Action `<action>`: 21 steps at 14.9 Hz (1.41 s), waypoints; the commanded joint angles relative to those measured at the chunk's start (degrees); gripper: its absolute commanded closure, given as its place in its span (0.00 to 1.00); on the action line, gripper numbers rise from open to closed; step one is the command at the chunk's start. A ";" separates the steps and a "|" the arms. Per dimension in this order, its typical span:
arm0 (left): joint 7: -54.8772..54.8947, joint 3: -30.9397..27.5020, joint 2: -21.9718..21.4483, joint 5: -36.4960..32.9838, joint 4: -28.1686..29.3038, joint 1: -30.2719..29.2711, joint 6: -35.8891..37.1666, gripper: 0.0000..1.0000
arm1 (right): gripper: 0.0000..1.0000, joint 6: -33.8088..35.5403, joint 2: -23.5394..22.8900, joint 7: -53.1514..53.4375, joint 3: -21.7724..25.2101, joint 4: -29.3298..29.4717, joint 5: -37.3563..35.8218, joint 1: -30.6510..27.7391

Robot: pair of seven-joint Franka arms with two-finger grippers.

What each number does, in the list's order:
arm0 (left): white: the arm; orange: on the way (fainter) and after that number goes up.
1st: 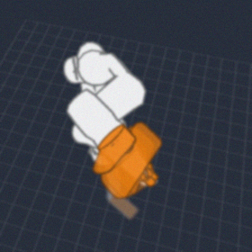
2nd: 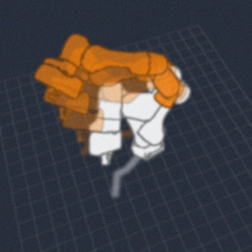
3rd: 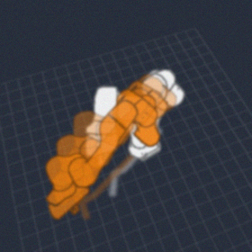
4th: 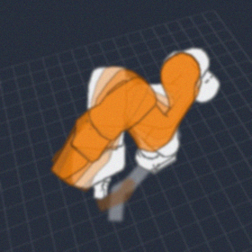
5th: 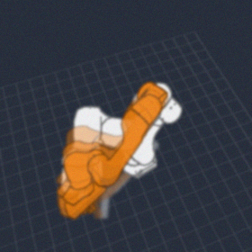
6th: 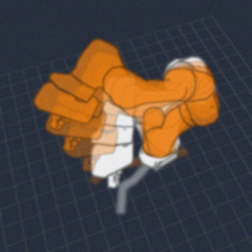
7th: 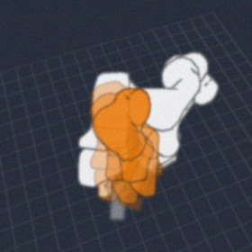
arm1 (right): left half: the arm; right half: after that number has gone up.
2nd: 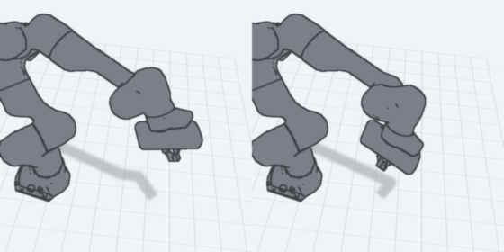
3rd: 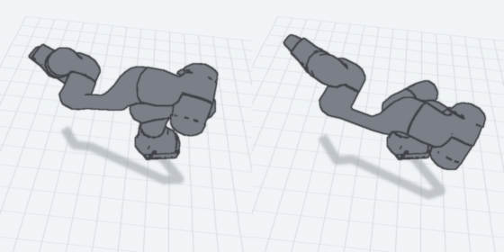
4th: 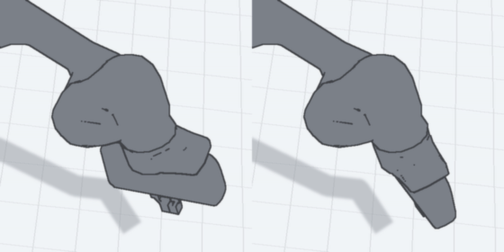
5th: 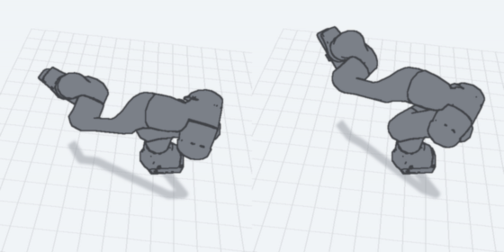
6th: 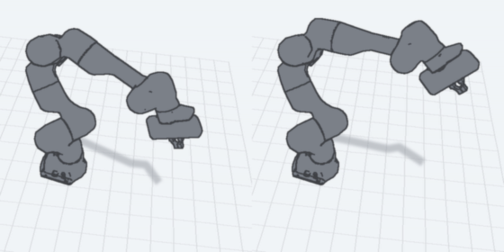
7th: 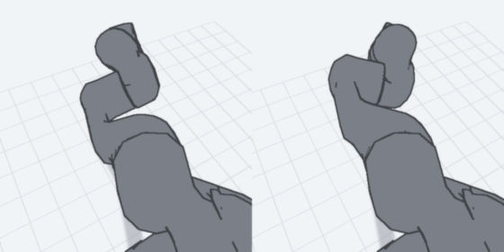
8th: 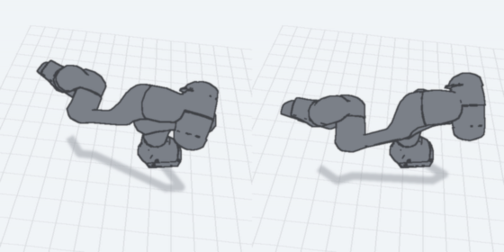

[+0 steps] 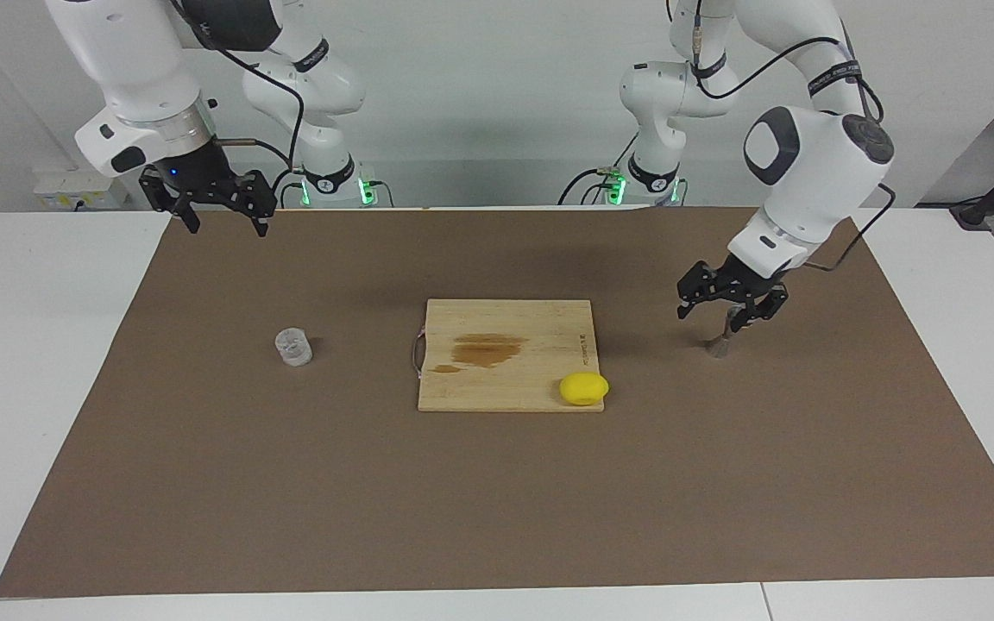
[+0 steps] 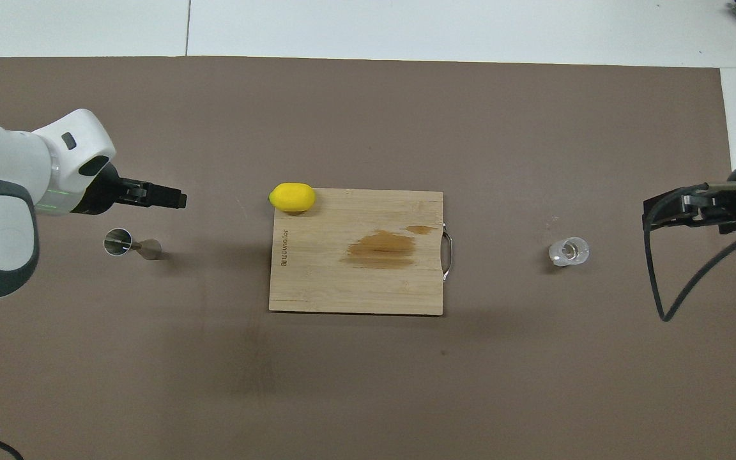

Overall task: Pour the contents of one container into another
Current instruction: 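Reach the left gripper toward the small steel cup, then close the left gripper around the small steel cup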

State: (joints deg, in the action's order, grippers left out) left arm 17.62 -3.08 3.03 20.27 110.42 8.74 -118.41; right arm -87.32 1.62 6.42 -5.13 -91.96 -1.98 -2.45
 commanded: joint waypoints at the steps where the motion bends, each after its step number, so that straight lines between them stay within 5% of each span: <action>1: 13.43 0.36 0.22 7.65 0.32 -3.45 1.25 0.00 | 0.00 0.83 -0.30 -1.15 -0.23 0.55 -0.13 -0.46; 7: 45.86 0.27 -0.40 23.65 4.72 -10.30 2.13 0.00 | 0.00 0.83 -0.30 -1.15 -0.15 0.55 -0.13 -0.46; 14: 86.91 0.27 8.20 41.06 3.93 -19.36 16.08 0.00 | 0.00 0.83 -0.30 -1.15 -0.15 0.55 -0.13 -0.46; 21: 106.02 0.27 12.70 46.44 4.02 -24.90 27.69 0.00 | 0.00 0.83 -0.30 -1.15 -0.23 0.55 -0.13 -0.46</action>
State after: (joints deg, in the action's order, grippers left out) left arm 119.14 -3.19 15.02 65.35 115.09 -14.16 -94.35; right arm -87.32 1.62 6.42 -5.13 -91.96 -1.98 -2.45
